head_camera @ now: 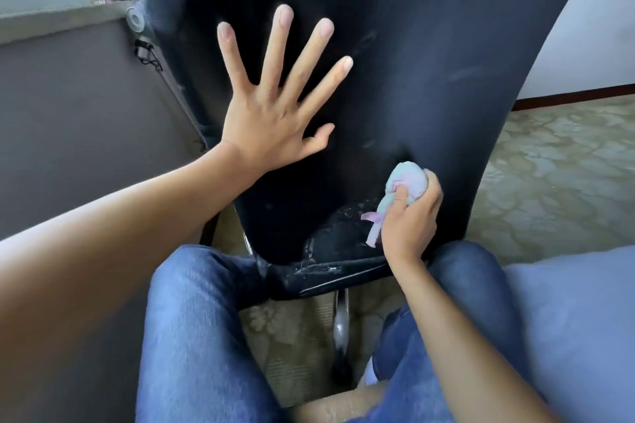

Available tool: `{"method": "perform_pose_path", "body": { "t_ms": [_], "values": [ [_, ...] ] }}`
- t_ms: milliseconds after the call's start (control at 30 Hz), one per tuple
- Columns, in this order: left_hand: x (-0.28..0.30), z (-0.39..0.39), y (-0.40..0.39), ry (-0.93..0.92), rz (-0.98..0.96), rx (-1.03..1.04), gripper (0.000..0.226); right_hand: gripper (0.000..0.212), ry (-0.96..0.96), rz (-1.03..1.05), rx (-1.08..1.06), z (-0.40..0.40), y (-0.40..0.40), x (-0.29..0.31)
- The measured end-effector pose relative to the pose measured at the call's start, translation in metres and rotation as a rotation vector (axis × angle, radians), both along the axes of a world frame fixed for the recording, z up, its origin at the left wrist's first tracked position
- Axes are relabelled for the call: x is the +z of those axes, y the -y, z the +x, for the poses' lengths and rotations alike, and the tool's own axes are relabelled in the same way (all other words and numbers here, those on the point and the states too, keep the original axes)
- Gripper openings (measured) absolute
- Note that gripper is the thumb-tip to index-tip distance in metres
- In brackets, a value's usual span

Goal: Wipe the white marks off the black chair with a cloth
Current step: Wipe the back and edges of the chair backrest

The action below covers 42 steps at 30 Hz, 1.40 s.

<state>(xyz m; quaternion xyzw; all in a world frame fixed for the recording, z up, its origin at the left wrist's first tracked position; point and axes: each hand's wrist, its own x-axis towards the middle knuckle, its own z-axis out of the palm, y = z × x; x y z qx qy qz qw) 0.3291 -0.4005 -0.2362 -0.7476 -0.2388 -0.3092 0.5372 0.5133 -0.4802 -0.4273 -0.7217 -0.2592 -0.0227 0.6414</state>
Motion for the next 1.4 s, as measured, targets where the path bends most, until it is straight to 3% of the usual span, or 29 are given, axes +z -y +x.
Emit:
{"method": "perform_pose_path", "body": {
  "t_ms": [100,267,467,533,633,700,900,967,1067,1133,1233,1300,1400],
  "values": [
    [-0.006,0.019,-0.018,0.01,-0.027,-0.003,0.078,0.048,-0.011,0.115,0.011,0.006,-0.013,0.007],
    [-0.018,0.051,-0.044,0.056,-0.059,-0.04,0.074,0.048,0.093,0.073,0.029,-0.014,-0.057,-0.008],
    [-0.031,0.079,-0.073,0.068,-0.146,-0.064,0.069,0.044,0.576,-0.247,0.25,-0.011,-0.072,-0.07],
    [-0.042,0.083,-0.082,0.024,-0.185,-0.087,0.069,0.04,0.382,-0.292,0.187,0.015,-0.072,-0.073],
    [-0.073,0.079,-0.087,-0.034,-0.241,-0.121,0.071,0.046,-0.238,-0.107,-0.134,0.068,-0.08,-0.051],
    [-0.104,0.078,-0.087,-0.048,-0.292,-0.127,0.076,0.05,-0.356,0.032,-0.211,0.089,-0.083,-0.031],
    [-0.193,0.091,-0.068,-0.021,-0.491,-0.113,0.073,0.063,-0.077,0.129,0.083,0.021,-0.082,-0.035],
    [-0.22,0.089,-0.059,-0.019,-0.551,-0.15,0.06,0.066,0.104,0.052,0.276,-0.001,-0.08,-0.05],
    [-0.244,0.068,-0.054,0.116,-0.732,-0.155,0.049,0.051,0.266,-0.15,0.54,-0.004,-0.078,-0.061],
    [-0.245,0.051,-0.053,0.156,-0.822,-0.104,0.054,0.047,0.231,-0.108,0.457,0.007,-0.078,-0.055],
    [-0.231,0.032,-0.058,0.236,-0.85,-0.056,0.065,0.04,0.083,0.037,0.173,0.032,-0.079,-0.034],
    [-0.217,0.026,-0.066,0.311,-0.804,-0.057,0.064,0.044,0.011,0.171,0.007,0.054,-0.077,-0.015],
    [-0.19,0.017,-0.077,0.359,-0.667,-0.098,0.058,0.048,0.074,0.3,-0.075,0.066,-0.078,0.022]
  ]
}}
